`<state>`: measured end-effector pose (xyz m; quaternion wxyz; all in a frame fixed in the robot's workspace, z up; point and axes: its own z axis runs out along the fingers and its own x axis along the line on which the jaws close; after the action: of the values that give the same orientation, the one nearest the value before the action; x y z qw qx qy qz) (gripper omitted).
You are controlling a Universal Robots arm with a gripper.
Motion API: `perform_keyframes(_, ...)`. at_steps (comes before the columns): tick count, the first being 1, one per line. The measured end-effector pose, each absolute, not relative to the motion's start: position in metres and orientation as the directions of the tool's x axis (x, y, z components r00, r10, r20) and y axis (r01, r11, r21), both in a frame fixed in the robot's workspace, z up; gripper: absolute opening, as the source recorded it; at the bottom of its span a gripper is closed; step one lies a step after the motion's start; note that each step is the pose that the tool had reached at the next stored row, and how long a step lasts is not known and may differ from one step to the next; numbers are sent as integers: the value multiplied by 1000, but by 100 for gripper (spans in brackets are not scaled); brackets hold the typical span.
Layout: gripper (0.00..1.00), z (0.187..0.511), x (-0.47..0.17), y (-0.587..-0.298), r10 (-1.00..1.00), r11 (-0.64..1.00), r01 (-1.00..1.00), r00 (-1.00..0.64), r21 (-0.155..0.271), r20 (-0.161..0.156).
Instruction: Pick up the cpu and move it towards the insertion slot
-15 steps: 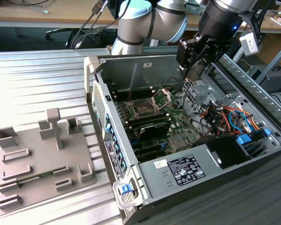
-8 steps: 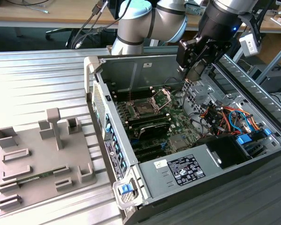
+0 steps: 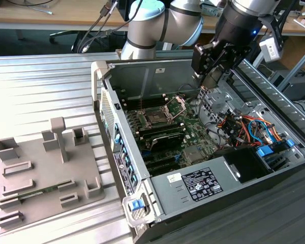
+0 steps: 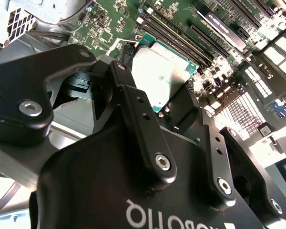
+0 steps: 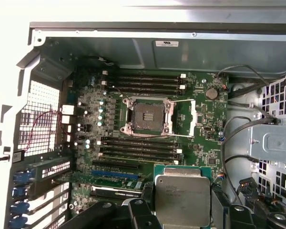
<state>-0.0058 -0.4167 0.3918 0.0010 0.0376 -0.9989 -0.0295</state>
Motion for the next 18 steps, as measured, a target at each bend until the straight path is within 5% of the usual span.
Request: perform_keyframes(18,55,387,-4,-417,-75,995,-75,-997,59,0)
